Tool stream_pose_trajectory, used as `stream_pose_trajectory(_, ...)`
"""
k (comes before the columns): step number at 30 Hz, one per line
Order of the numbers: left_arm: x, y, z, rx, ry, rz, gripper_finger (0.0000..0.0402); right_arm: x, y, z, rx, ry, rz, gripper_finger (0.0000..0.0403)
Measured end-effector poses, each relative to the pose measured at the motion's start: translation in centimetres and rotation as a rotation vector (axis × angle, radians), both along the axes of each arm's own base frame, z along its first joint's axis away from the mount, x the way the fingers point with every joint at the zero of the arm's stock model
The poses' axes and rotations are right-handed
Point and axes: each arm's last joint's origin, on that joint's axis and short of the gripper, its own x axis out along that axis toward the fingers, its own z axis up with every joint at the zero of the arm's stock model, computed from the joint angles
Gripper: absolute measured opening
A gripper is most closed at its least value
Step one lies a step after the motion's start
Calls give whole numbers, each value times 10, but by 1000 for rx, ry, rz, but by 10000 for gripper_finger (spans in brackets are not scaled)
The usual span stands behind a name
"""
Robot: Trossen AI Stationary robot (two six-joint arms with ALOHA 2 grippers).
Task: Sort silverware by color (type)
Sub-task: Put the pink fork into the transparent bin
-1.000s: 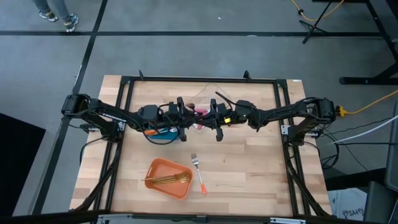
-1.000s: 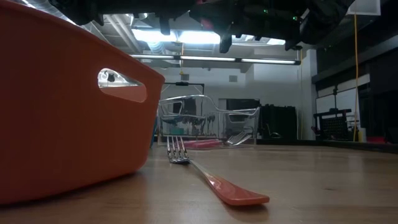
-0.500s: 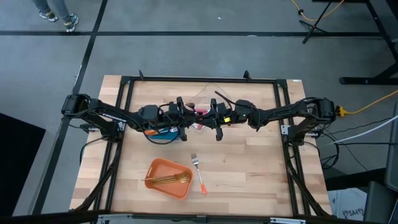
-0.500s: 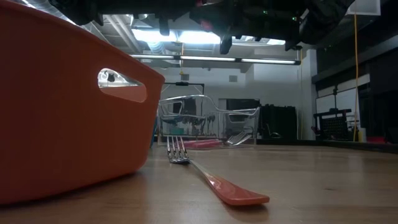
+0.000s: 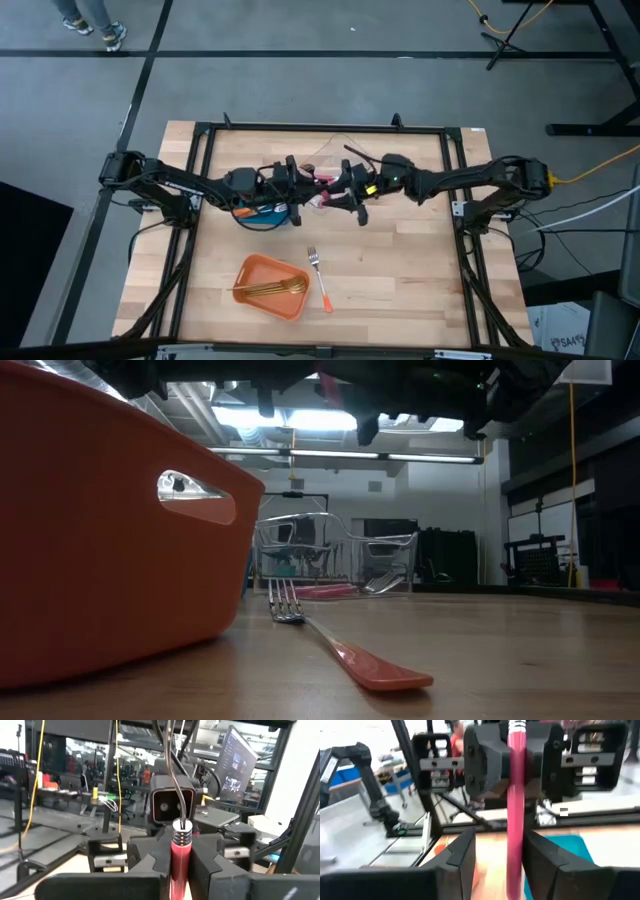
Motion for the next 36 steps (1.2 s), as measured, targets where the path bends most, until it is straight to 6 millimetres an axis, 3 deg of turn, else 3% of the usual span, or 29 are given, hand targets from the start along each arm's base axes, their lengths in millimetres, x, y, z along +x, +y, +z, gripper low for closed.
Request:
stream_pose_trajectory(6, 17, 15, 19, -18, 190, -18, 27, -31, -14, 17, 15, 173, -10, 133)
stream_pose_trajectory(12, 22, 49, 51, -52, 471, 55, 27, -74, -21, 33, -5, 331, -106, 134)
stream_pose_trajectory(17, 20, 78, 56, -37, 539, 131, 27, -99, -19, 40, -35, 408, -208, 134)
stream_pose_trajectory(26, 39, 114, 11, -110, 664, 88, 27, -101, -19, 37, -32, 448, -218, 134)
stream_pose_trajectory(36, 65, 127, -62, -190, 852, 20, 32, -92, -21, 26, -29, 499, -225, 134)
